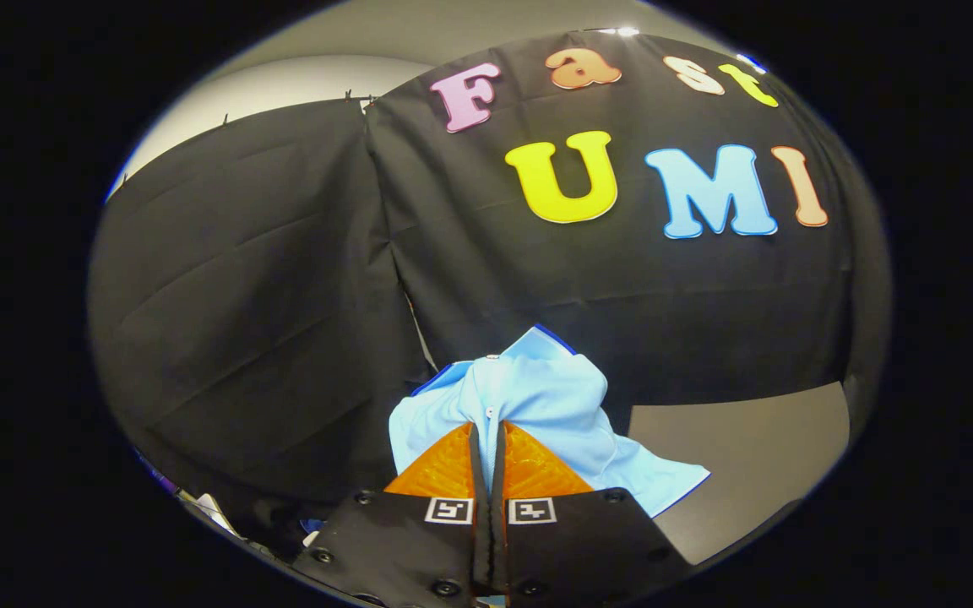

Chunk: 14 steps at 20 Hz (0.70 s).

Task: Put the clothes into the washing machine and then close the washing machine lid.

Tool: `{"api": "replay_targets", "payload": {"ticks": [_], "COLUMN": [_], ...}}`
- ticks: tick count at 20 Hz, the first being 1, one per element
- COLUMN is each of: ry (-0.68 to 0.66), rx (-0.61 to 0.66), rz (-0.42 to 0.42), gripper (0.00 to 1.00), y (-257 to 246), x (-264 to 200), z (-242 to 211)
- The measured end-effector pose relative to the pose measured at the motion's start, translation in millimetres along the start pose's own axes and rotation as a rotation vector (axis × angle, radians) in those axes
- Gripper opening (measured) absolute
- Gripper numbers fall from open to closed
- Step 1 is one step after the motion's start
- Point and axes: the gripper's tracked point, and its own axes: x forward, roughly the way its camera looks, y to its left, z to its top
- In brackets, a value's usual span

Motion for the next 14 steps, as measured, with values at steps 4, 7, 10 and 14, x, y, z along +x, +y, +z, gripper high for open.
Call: {"api": "replay_targets", "payload": {"ticks": [4, 7, 10, 14], "ry": [0.037, 0.051, 0.065, 0.099], "rx": [0.009, 0.023, 0.022, 0.005], "rz": [0.036, 0.056, 0.075, 0.09], "gripper": [0.01, 0.01, 0.01, 0.01], "y": [40.0, 63.4, 87.7, 105.2], "x": [34.6, 55.6, 73.9, 104.6], "z": [-10.7, -17.0, -25.6, -51.3]}}
